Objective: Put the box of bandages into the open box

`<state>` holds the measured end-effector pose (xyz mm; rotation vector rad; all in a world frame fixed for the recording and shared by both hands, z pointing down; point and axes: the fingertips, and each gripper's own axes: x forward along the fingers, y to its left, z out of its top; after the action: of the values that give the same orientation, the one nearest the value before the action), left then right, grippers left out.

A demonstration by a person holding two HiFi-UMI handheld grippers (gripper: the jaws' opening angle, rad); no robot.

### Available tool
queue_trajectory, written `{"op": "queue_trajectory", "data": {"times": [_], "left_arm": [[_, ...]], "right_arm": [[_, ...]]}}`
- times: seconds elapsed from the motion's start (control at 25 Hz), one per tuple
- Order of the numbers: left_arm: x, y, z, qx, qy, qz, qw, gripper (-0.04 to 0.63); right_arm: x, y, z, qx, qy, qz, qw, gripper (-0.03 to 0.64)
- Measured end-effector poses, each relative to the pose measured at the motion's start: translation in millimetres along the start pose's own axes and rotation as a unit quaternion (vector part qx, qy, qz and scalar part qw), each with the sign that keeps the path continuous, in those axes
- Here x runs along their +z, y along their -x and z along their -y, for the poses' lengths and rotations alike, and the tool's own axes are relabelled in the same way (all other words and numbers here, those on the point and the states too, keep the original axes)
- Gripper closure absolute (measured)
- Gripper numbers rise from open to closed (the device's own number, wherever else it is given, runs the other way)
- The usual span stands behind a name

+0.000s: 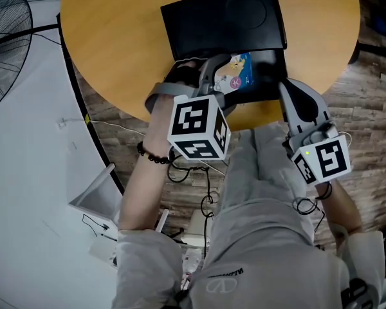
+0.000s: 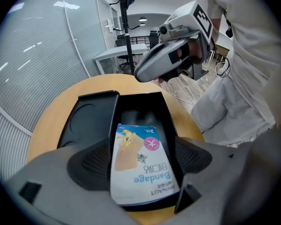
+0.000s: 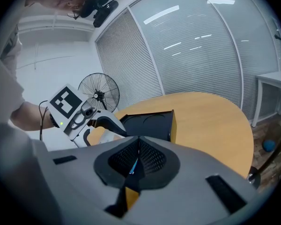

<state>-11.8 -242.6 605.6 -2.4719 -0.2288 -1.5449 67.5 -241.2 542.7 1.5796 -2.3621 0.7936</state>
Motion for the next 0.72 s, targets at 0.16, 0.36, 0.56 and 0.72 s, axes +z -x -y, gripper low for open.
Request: {"op": "queue_trajectory", "data": {"times": [0.16,0.36,0.56,0.72], "left_arm": [[-2.0,3.4,-3.6,0.008,-0.004,-0.006,0.9999,0.160],[1.3,11.9,-4.3,0.016,0.007,0.012,0.9998,0.160],[5.1,19.5,-2.2,0.029,0.015,0.032,0.9989,0.167],[9.0,27.2,-1.7,0.049,0.017,0.053,0.9973,0.216]], "right_arm": [[-0.1,0.4,-1.3,0.000,-0.001,0.001,1.000,0.598],[1.2,2.7,-3.2,0.000,-0.001,0.002,1.000,0.598],[7.4,5.4,-4.2,-0.003,0.001,0.009,1.000,0.598],[10.6,9.2,-7.2,-0.003,0.007,0.013,1.000,0.598]]}}
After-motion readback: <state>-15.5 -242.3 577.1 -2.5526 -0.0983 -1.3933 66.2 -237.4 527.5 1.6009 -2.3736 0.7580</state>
